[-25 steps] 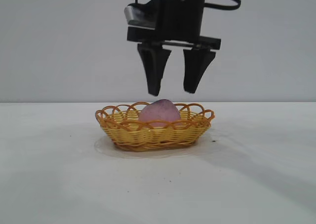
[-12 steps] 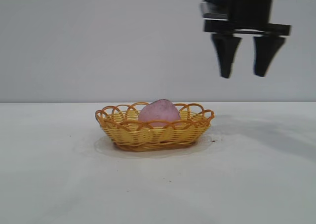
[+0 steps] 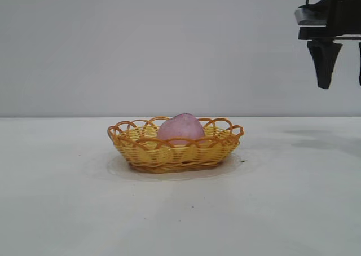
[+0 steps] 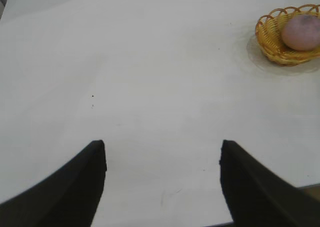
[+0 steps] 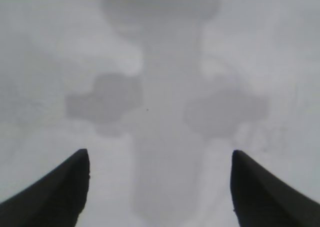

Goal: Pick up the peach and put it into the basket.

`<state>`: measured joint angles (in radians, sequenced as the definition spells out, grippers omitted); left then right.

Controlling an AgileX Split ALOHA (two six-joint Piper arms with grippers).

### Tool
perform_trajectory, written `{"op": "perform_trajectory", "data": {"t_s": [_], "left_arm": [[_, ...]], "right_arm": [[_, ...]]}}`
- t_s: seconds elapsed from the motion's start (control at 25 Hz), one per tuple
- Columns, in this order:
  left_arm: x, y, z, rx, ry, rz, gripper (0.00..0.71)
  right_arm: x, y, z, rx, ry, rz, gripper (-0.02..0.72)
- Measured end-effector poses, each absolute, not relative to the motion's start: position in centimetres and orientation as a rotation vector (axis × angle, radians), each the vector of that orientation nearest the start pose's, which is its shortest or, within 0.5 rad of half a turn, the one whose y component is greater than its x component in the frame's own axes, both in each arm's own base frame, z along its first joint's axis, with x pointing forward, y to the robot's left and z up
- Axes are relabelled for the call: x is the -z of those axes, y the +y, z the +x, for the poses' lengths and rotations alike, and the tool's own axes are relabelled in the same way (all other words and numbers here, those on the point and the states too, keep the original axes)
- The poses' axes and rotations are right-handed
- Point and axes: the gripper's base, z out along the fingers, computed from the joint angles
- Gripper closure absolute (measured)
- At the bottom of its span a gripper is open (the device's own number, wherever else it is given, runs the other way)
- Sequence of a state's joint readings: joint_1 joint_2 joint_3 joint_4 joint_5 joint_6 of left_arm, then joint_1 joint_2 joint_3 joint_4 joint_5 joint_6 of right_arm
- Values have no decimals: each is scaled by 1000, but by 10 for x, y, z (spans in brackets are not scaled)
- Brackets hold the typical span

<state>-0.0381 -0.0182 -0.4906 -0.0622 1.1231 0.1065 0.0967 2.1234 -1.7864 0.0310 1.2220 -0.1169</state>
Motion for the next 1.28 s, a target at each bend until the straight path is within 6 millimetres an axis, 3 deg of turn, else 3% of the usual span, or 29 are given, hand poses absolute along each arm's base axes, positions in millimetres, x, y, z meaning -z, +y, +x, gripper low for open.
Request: {"op": "perform_trajectory", "data": {"t_s": [0.2, 0.36, 0.56, 0.76, 0.88, 1.04, 1.28], "left_arm": [[-270, -5, -10, 34, 2090, 157, 239], [-270, -5, -10, 34, 2090, 157, 239], [-270, -5, -10, 32, 2091, 157, 239], [-270, -5, -10, 32, 2091, 157, 239], [-270, -5, -10, 32, 2091, 157, 239], [-270, -5, -10, 32, 2091, 157, 239], [-270, -5, -10, 32, 2091, 157, 239]], "right_arm": [[-224, 36, 434, -36, 3005, -278, 197], [-257, 28, 419, -28, 2945, -250, 197], [-301, 19, 386, -25, 2868, -216, 197], [-334, 12, 333, -22, 2819, -181, 197], [-348, 9, 291, -25, 2790, -152, 197], [-347, 7, 234, -24, 2759, -138, 197], [-316, 4, 156, -27, 2683, -81, 197]]}}
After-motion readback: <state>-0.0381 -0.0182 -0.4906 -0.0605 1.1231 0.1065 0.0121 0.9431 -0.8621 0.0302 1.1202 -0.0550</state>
